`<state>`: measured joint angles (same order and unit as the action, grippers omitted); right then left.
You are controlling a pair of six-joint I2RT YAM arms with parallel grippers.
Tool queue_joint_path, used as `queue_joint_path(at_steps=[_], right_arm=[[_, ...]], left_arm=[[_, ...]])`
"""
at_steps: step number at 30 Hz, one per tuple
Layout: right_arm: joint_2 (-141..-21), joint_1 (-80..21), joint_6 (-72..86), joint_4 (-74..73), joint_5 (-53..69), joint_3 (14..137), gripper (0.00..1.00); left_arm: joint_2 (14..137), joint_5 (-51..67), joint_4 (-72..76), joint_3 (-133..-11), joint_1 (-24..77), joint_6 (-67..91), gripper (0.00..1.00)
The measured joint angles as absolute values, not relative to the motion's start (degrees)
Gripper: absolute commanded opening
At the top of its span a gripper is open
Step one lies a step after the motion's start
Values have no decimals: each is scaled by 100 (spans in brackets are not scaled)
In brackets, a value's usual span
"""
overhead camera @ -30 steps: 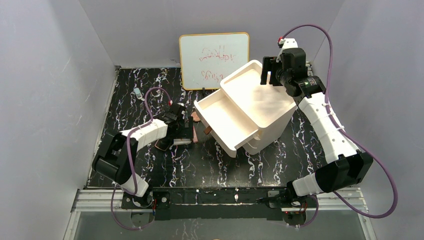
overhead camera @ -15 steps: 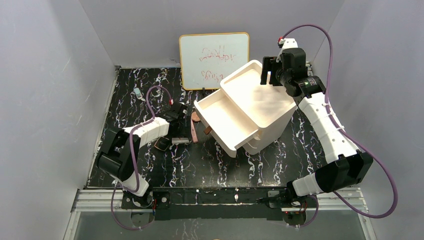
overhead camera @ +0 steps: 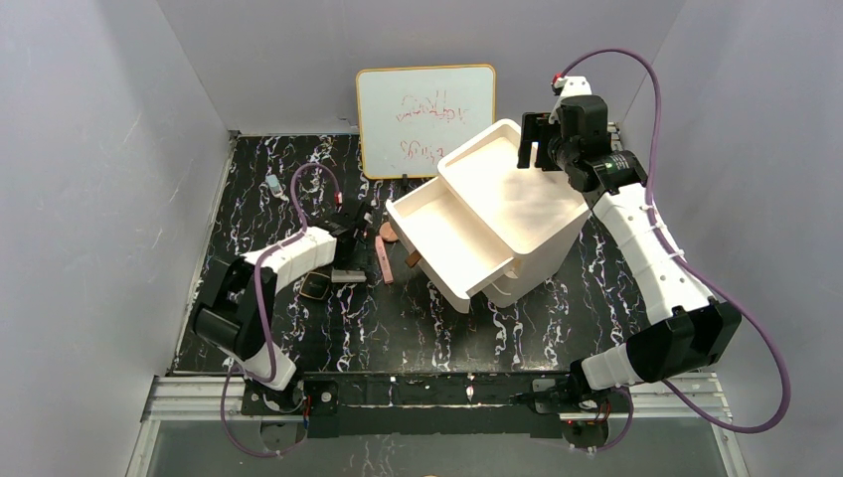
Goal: Organize the makeup
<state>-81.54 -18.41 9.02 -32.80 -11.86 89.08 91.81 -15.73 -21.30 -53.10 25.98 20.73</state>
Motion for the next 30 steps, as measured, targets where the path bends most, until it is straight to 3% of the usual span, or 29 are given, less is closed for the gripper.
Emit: queue_joint_path(at_steps=[19, 30], right_arm=[[-8187, -1841, 904, -3267, -1061, 8906, 85], [-8187, -1841, 908, -3256, -993, 8903, 85]], left_arm=[[7784, -2137, -3671, -7765, 2491, 1439, 38], [7618, -646, -3640, -8567, 2491, 690, 36]])
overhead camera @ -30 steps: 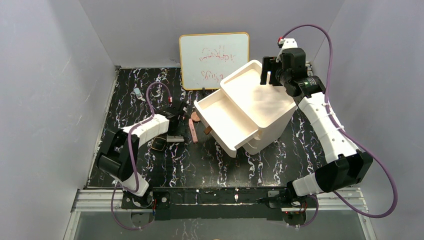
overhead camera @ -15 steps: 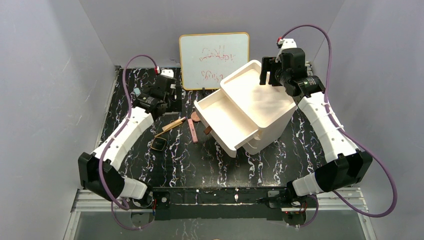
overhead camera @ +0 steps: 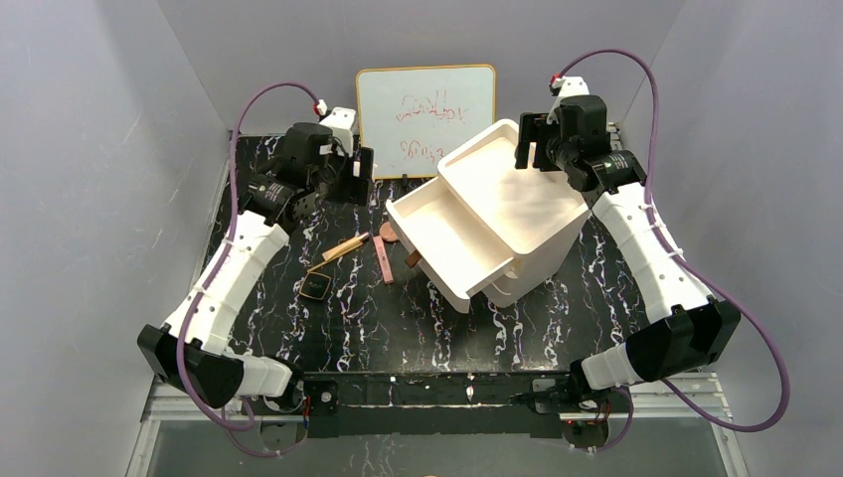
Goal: Organize the makeup
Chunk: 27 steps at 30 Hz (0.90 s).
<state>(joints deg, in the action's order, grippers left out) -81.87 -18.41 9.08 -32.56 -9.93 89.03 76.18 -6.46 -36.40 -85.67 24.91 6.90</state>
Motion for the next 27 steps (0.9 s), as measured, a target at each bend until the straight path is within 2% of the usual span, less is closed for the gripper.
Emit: queue_joint_path(at_steps=[4, 9, 13, 27], right_arm=[[-8187, -1841, 908, -3256, -989, 8903, 85], [-8187, -1841, 915, -3253, -987, 8903, 85], [-8187, -1841, 926, -3247, -963, 8903, 85], [-8187, -1841, 926, -3240, -893, 8903, 85]], left_arm=[[7620, 242, -3586, -8567, 2493, 353, 36], [7620, 1177, -3409, -8567, 2576, -51, 43], [7620, 1675, -3269, -8567, 2718, -305, 43], [8128, 2300, -3039, -8613, 3653, -794, 42]])
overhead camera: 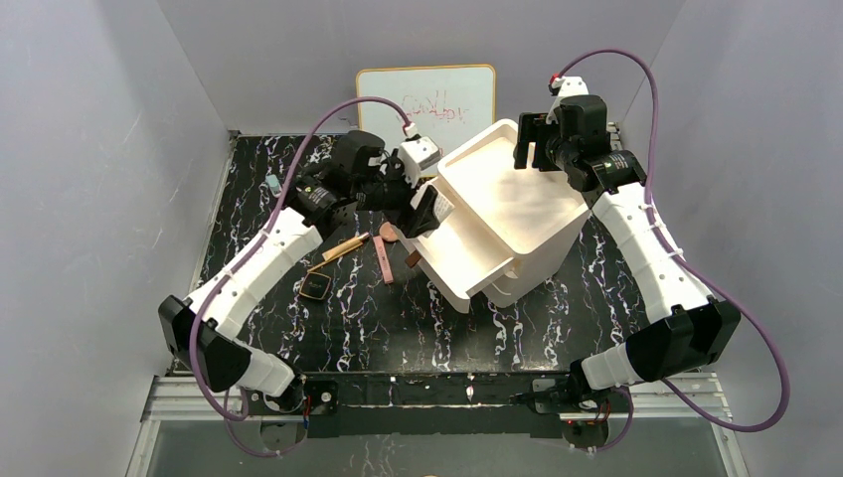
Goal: Organize the makeup
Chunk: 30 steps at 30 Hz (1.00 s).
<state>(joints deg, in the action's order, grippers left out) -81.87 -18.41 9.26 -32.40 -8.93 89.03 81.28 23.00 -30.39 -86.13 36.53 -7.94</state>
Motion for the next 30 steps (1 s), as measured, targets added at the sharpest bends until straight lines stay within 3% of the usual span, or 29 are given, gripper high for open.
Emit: queue_joint_path(at_steps=[22, 30], right_arm=[[-8189, -1841, 926, -3234, -882, 8899, 85], [-8189, -1841, 926, -3146, -880, 8860, 85]], left_arm=[[9087, 1984, -2875, -8611, 3741, -1352, 45], [9126, 1610, -2880, -8611, 3765, -1411, 65]])
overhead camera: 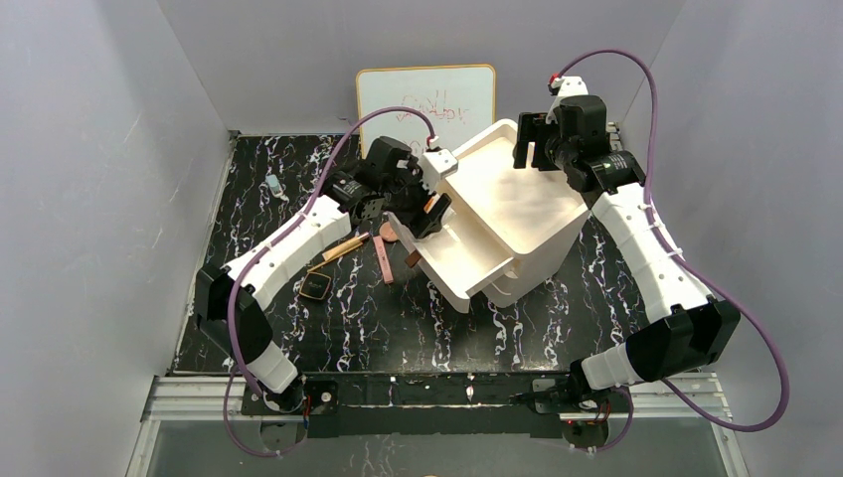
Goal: Organize the makeup
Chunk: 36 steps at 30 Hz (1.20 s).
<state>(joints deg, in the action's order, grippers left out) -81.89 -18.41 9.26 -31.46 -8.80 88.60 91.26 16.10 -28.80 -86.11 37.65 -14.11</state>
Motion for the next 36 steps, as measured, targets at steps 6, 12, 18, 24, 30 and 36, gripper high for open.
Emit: queue_joint_path(at_steps=[6, 12, 18, 24, 30, 36], right_arm=[[-8189, -1841, 926, -3142, -880, 8860, 85], [-8189, -1841, 928, -3142, -880, 8858, 85], [-8189, -1841, 926, -3120, -880, 8844, 85], [-8189, -1841, 926, -3103, -880, 8838, 85], [-8189, -1841, 926, -3103, -880, 8838, 85], [-8189, -1841, 926, -3103, -880, 8838, 85]], left_arm=[[9131, 1474, -2902, -8611, 3793, -1420, 80], [9131, 1426, -2902, -8611, 3811, -1409, 92], [9074, 1409, -2615, -8571, 3806, -1332, 94], [8586, 1391, -1929, -8296, 3793, -1125, 98], [7640, 1105, -1271, -8154, 3782, -910, 98], [7328, 250, -1570, -8514, 3782, -913, 99]])
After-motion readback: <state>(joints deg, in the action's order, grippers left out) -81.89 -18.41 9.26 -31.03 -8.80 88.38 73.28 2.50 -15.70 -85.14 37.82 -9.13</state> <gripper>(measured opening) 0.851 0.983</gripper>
